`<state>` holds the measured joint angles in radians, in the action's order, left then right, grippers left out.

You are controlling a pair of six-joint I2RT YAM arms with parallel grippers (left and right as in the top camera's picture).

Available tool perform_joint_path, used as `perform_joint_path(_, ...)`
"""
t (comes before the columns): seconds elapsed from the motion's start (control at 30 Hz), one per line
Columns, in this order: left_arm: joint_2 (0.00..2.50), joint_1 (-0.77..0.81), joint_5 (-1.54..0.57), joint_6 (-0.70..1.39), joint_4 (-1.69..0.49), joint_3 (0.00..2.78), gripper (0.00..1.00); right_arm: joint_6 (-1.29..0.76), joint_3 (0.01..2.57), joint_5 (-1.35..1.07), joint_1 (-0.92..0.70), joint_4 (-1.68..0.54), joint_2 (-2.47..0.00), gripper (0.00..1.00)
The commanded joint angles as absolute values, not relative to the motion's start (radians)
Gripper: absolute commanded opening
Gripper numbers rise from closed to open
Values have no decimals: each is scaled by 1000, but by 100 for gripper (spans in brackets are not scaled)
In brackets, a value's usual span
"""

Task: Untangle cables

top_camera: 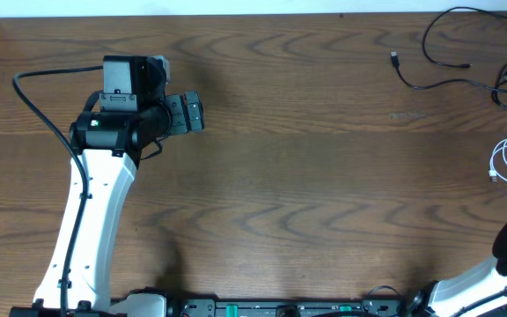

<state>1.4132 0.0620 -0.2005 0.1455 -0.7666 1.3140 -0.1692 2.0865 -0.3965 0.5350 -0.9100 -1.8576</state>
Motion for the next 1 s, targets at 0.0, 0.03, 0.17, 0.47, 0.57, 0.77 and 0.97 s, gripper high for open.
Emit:
perform_joint_path(0.0,1418,62,-197,143,-770,1313,99,-34,2089,-615,456,-989,-1798,48)
perform_joint_path(0.03,1418,62,-197,143,-770,1313,99,-12,2089,-621,429,-1034,-1775,50)
perform_joint_path(0.17,1418,62,-197,143,-770,1313,99,48,2089,-621,352,-1164,-1676,58)
perform_joint_path(0.47,1418,62,-197,143,-770,1313,99,61,2089,-448,288,-1575,-1436,99)
perform_joint_path(0.57,1418,62,-197,143,-770,1313,99,61,2086,-323,288,-1692,-1367,99)
perform_joint_path(0.77,1418,62,-197,143,-770,1313,99,58,2086,-215,288,-1698,-1280,99)
perform_joint_path(0.97,1418,62,-197,143,-770,1313,99,57,2082,-223,282,-1698,-1133,99)
